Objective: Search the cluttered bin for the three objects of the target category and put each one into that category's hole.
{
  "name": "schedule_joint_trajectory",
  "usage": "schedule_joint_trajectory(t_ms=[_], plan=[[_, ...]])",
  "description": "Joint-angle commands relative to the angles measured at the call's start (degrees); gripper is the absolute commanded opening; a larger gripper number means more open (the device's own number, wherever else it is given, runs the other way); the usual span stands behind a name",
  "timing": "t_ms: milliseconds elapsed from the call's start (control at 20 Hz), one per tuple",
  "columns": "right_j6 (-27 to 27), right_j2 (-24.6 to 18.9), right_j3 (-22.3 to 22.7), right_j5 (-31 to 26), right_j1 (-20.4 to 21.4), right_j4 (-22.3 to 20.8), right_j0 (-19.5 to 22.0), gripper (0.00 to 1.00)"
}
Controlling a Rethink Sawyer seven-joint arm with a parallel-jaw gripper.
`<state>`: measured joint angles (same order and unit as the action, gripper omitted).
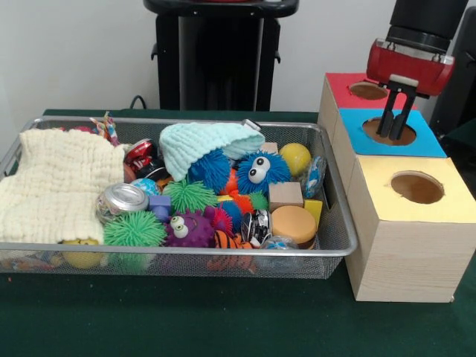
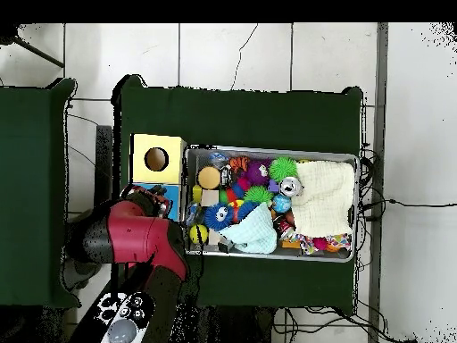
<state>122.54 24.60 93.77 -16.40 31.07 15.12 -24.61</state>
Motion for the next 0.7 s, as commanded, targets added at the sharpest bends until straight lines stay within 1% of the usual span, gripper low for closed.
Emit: schedule_joint_trajectory(t_ms=[50, 350, 550, 650, 700], plan=[[12.4, -1.2, -2.3, -5.3, -3.2, 2.9, 0.1, 0.00], [11.8, -1.7, -1.8, -3.6, -3.6, 2.8, 0.5, 0.00], [10.1, -3.4, -0.7, -1.9, -3.3, 2.1, 2.3, 0.00], [9.3, -4.0, -0.9, 0.3, -5.1, 1.4, 3.4, 0.00], [9.1, -4.5, -0.8, 2.3, -6.0, 1.1, 3.9, 0.00]])
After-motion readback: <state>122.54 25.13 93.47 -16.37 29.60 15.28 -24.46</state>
